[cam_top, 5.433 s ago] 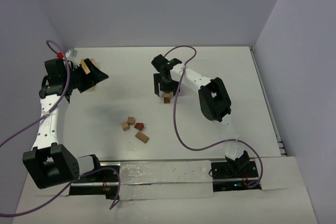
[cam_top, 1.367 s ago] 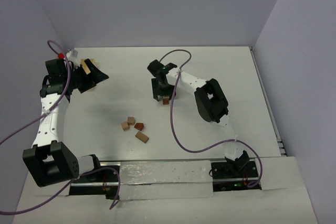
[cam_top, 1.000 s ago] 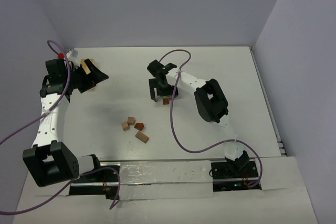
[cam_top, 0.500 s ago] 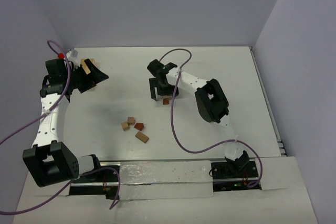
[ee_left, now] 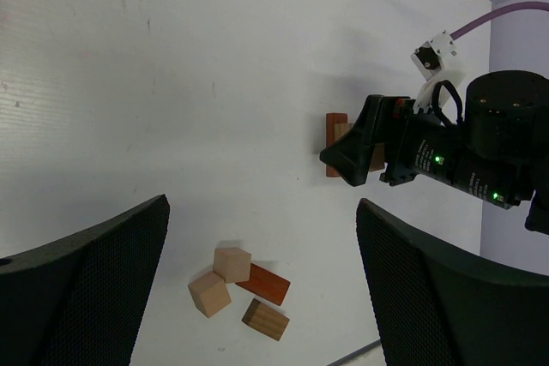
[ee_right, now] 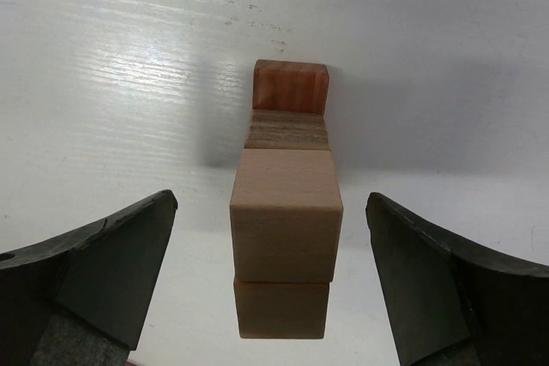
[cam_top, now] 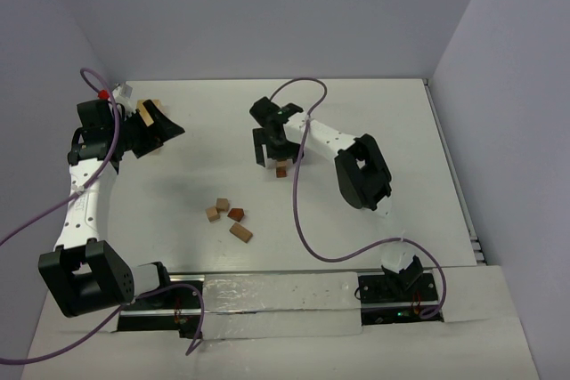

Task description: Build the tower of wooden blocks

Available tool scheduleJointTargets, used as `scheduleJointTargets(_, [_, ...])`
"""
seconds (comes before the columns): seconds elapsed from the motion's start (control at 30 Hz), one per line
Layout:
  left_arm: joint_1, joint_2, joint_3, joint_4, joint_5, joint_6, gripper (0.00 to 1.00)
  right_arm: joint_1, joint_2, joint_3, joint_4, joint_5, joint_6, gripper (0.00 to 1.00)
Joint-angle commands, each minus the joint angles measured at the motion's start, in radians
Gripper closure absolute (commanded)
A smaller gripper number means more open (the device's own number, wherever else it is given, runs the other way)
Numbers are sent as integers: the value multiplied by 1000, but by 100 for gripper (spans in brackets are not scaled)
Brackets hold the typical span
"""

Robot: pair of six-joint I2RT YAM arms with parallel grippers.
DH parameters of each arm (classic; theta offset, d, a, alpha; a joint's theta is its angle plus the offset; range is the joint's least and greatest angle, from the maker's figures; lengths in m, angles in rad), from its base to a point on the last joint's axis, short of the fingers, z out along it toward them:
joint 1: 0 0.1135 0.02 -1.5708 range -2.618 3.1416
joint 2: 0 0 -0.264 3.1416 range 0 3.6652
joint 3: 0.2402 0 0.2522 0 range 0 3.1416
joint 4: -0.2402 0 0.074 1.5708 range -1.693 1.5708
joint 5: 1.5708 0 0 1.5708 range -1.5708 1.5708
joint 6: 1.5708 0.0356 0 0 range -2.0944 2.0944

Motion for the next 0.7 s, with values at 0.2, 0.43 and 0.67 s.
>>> scheduleJointTargets(0.2, [5, -27, 13, 39, 0, 0, 2, 26, -173, 2, -9, 101, -9, 0])
scheduleJointTargets(0.43, [7, -27, 19, 30, 18, 24, 2, 32, -285, -2, -2, 135, -35, 0])
scheduleJointTargets(0.67, [0, -33, 25, -28, 26, 137, 4, 41, -441, -56, 34, 150, -90, 0])
